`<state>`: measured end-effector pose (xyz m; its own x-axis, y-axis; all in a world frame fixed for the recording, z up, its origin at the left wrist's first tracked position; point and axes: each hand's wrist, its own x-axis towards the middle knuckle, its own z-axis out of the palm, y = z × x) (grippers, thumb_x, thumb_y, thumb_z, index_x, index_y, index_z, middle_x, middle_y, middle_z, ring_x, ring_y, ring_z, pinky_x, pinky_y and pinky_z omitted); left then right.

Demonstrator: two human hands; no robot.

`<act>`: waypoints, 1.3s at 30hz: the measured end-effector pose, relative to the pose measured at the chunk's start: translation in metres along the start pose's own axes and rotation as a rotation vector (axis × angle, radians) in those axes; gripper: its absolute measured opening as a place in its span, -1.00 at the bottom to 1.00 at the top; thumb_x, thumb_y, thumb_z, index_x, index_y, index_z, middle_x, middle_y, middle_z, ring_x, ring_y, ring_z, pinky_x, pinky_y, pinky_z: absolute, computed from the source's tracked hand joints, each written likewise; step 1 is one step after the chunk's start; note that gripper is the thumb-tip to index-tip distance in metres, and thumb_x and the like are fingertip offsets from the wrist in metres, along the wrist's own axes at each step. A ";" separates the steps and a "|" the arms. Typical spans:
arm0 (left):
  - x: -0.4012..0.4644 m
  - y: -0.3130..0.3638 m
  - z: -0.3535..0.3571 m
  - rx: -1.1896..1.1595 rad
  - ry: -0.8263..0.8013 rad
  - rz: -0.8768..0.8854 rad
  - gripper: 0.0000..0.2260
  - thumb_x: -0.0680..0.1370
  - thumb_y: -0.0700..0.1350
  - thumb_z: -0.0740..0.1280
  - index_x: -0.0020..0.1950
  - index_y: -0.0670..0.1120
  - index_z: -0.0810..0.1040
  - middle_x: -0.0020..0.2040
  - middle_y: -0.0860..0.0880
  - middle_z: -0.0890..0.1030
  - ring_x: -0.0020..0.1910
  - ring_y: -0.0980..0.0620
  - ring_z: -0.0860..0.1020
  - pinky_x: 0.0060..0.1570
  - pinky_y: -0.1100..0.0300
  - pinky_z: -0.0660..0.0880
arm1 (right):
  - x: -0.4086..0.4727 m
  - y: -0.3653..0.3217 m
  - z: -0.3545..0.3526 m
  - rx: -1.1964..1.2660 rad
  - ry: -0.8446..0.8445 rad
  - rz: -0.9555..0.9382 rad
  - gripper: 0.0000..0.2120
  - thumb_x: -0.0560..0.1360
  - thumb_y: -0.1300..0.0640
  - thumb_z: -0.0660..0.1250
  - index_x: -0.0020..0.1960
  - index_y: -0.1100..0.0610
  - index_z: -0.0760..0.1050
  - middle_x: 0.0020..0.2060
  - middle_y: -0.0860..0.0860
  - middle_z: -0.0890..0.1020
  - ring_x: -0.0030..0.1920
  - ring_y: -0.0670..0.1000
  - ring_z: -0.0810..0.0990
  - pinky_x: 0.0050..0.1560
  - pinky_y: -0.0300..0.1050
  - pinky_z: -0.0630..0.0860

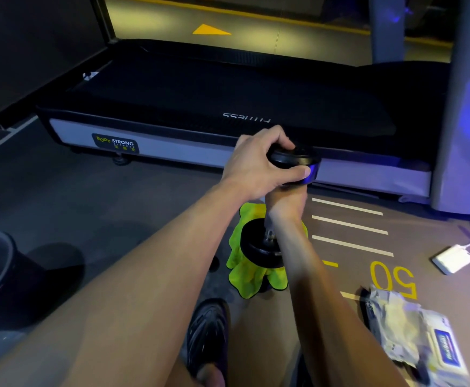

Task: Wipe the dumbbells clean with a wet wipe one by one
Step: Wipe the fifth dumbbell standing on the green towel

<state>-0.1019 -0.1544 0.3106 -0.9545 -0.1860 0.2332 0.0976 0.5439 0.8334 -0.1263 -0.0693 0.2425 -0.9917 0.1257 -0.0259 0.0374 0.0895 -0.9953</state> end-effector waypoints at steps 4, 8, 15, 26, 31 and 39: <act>0.000 -0.001 -0.002 -0.021 -0.006 0.000 -0.66 0.34 0.12 0.62 -0.02 0.12 0.56 0.10 0.18 0.64 0.22 0.11 0.41 0.21 0.04 0.48 | -0.003 0.001 -0.002 0.056 -0.096 -0.063 -0.83 0.55 0.25 0.39 0.06 0.00 0.57 -0.17 -0.25 0.55 -0.19 -0.31 0.54 -0.23 -0.51 0.43; 0.000 -0.007 -0.006 -0.026 0.026 -0.035 -0.64 0.31 0.19 0.60 -0.02 0.13 0.56 0.09 0.24 0.63 0.24 0.11 0.44 0.22 0.00 0.50 | 0.005 0.006 -0.021 -0.275 -0.425 0.175 -0.65 0.26 -0.09 0.44 -0.23 0.22 0.64 -0.38 0.12 0.69 -0.39 -0.01 0.60 -0.31 -0.19 0.48; 0.001 -0.016 -0.011 -0.052 0.067 -0.016 -0.62 0.23 0.28 0.54 -0.08 0.19 0.53 0.09 0.24 0.63 0.24 0.04 0.52 0.24 -0.04 0.52 | 0.006 -0.008 -0.006 0.070 -0.387 -0.099 -0.76 0.56 0.32 0.37 0.13 0.03 0.56 -0.06 -0.18 0.65 -0.16 -0.41 0.61 -0.10 -0.41 0.53; 0.002 -0.024 -0.015 -0.049 0.069 -0.037 -0.58 0.24 0.34 0.50 -0.05 0.18 0.53 0.11 0.24 0.62 0.22 0.02 0.56 0.24 -0.04 0.53 | 0.006 0.048 -0.059 -1.088 -0.577 -0.306 -0.08 0.41 -0.61 -0.26 0.25 0.01 0.50 0.14 0.07 0.55 0.23 0.19 0.50 0.28 0.21 0.40; 0.000 -0.018 -0.010 -0.039 0.059 -0.015 -0.60 0.25 0.30 0.52 -0.04 0.17 0.53 0.09 0.24 0.62 0.23 0.04 0.53 0.25 -0.04 0.51 | -0.013 0.047 -0.058 -0.506 -0.156 -0.188 -0.42 0.31 -0.33 0.54 0.05 0.05 0.44 -0.14 -0.06 0.57 -0.14 -0.06 0.55 -0.13 0.02 0.51; -0.001 -0.015 -0.006 -0.025 0.068 -0.019 -0.63 0.29 0.24 0.57 -0.04 0.13 0.54 0.08 0.21 0.62 0.22 0.07 0.48 0.23 0.00 0.50 | -0.019 0.067 -0.062 -0.588 -0.324 -0.168 -0.70 0.37 -0.15 0.51 -0.12 0.07 0.59 -0.28 -0.01 0.67 -0.21 0.05 0.63 -0.14 0.05 0.58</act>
<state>-0.1011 -0.1671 0.3011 -0.9349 -0.2517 0.2503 0.0878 0.5193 0.8501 -0.0973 -0.0046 0.1818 -0.9732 -0.2300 0.0063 -0.1502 0.6143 -0.7747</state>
